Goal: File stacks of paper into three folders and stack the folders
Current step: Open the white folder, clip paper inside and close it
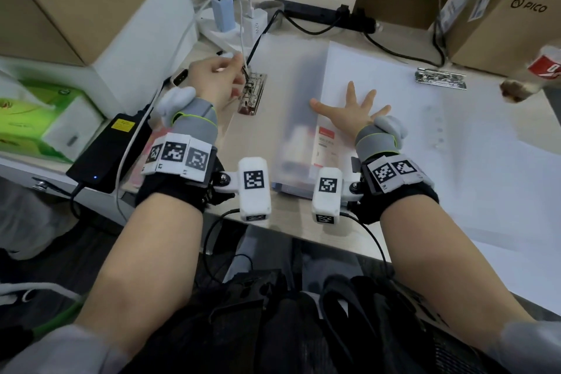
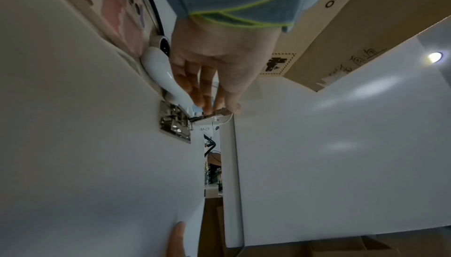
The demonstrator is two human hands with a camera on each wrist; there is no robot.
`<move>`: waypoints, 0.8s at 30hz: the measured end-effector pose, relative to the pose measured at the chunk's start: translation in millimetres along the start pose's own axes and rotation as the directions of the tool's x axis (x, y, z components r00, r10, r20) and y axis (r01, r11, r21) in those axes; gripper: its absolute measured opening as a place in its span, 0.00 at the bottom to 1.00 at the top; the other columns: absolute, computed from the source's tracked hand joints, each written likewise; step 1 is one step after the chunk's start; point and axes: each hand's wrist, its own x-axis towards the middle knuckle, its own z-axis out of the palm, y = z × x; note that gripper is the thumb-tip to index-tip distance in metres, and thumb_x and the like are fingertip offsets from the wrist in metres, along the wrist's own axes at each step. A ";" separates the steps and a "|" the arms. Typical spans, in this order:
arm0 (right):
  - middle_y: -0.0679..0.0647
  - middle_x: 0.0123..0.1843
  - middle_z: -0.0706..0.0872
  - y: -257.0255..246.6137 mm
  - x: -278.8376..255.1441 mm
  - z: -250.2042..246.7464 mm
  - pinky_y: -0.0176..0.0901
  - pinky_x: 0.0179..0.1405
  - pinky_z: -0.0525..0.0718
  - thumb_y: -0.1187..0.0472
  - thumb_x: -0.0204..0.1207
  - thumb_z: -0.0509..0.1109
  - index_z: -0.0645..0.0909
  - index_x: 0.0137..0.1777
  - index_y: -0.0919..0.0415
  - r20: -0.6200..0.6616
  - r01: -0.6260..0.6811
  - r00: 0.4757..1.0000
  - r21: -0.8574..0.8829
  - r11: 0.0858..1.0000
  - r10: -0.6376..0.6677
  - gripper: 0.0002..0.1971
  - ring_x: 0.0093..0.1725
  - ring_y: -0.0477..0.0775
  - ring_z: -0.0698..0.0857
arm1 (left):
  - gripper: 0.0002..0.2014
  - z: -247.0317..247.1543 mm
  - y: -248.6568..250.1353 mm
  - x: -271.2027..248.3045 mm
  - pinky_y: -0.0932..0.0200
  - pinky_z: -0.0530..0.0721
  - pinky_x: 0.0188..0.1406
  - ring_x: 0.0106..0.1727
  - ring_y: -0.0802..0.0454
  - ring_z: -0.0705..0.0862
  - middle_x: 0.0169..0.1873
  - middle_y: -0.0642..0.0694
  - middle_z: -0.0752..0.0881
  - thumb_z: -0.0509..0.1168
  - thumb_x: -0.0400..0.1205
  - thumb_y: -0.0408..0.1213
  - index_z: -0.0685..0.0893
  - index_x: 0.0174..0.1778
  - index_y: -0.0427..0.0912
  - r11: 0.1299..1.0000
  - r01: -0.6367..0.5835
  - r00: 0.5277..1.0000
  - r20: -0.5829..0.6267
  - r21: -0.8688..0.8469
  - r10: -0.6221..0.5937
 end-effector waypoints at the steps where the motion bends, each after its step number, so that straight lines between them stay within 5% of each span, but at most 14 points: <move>1: 0.49 0.85 0.32 0.5 0.5 0.6 0.80 0.74 0.39 0.19 0.60 0.59 0.38 0.81 0.35 -0.003 0.001 1.000 0.003 1.000 -0.001 0.53 0.80 0.74 0.29 | 0.13 1.7 2.3 3.6 0.70 0.72 0.18 0.19 0.60 0.75 0.24 0.49 0.82 0.68 0.81 0.44 0.82 0.31 0.45 0.999 -0.028 1.000 -0.003 -0.019 0.028; 5: 0.50 0.85 0.32 1.5 2.0 2.8 0.80 0.74 0.39 0.18 0.59 0.57 0.38 0.81 0.35 -0.019 -0.006 1.000 -0.007 1.000 0.006 0.54 0.80 0.74 0.29 | 0.16 12.7 8.1 18.8 0.65 0.78 0.29 0.28 0.56 0.78 0.30 0.49 0.85 0.62 0.84 0.44 0.82 0.30 0.48 0.991 -0.079 0.996 0.037 0.112 0.076; 7: 0.49 0.85 0.32 1.4 1.9 4.6 0.80 0.74 0.39 0.17 0.58 0.57 0.38 0.81 0.34 -0.021 -0.002 1.000 -0.014 1.000 0.002 0.54 0.80 0.74 0.29 | 0.18 17.1 9.2 22.2 0.60 0.80 0.44 0.36 0.51 0.81 0.39 0.43 0.87 0.57 0.86 0.46 0.83 0.32 0.46 0.958 -0.081 0.995 0.074 0.274 0.063; 9: 0.49 0.85 0.32 1.5 1.9 5.4 0.80 0.74 0.40 0.16 0.57 0.57 0.38 0.81 0.34 -0.027 -0.001 1.000 -0.009 1.000 0.000 0.54 0.80 0.74 0.29 | 0.21 21.5 9.5 24.7 0.55 0.76 0.63 0.56 0.40 0.83 0.53 0.36 0.86 0.53 0.87 0.48 0.86 0.45 0.38 0.902 -0.079 0.989 0.144 0.425 0.019; 11: 0.49 0.85 0.32 1.6 1.0 5.2 0.81 0.74 0.40 0.17 0.57 0.57 0.38 0.81 0.34 -0.033 -0.003 0.999 -0.006 1.000 0.003 0.54 0.80 0.73 0.29 | 0.24 25.4 11.0 22.6 0.52 0.68 0.73 0.70 0.35 0.74 0.64 0.34 0.81 0.48 0.88 0.49 0.83 0.59 0.35 0.799 -0.058 0.982 0.179 0.598 -0.063; 15: 0.48 0.85 0.33 0.2 -3.1 2.6 0.80 0.74 0.41 0.17 0.57 0.56 0.38 0.81 0.34 -0.035 -0.012 0.999 -0.014 1.000 0.011 0.54 0.80 0.73 0.30 | 0.29 32.7 13.1 24.1 0.44 0.62 0.76 0.75 0.32 0.68 0.72 0.32 0.73 0.45 0.85 0.54 0.75 0.69 0.36 0.660 -0.081 0.977 0.192 0.747 -0.097; 19: 0.51 0.85 0.35 -2.8 -10.1 -9.6 0.72 0.79 0.40 0.25 0.68 0.59 0.40 0.82 0.39 -0.014 -0.006 1.000 -0.006 1.000 0.006 0.48 0.81 0.74 0.33 | 0.27 41.6 31.1 16.3 0.45 0.55 0.78 0.78 0.34 0.56 0.76 0.29 0.60 0.45 0.85 0.53 0.67 0.74 0.39 0.549 -0.155 0.978 0.205 0.821 -0.031; 22: 0.55 0.86 0.46 4.0 -14.5 -30.3 0.60 0.81 0.51 0.34 0.74 0.63 0.47 0.84 0.47 -0.002 0.049 0.999 -0.037 0.998 -0.049 0.44 0.84 0.69 0.47 | 0.25 60.3 48.5 -0.5 0.48 0.58 0.76 0.79 0.36 0.56 0.75 0.30 0.62 0.50 0.85 0.51 0.71 0.71 0.36 0.486 -0.300 0.946 0.323 0.821 0.038; 24: 0.57 0.83 0.59 11.9 -14.3 -46.0 0.52 0.78 0.64 0.41 0.76 0.67 0.57 0.83 0.54 -0.024 0.088 0.996 0.008 0.996 -0.088 0.39 0.81 0.62 0.63 | 0.19 76.3 52.4 -3.8 0.50 0.63 0.71 0.78 0.35 0.59 0.68 0.31 0.71 0.55 0.83 0.52 0.80 0.55 0.40 0.513 -0.362 0.910 0.415 0.779 0.013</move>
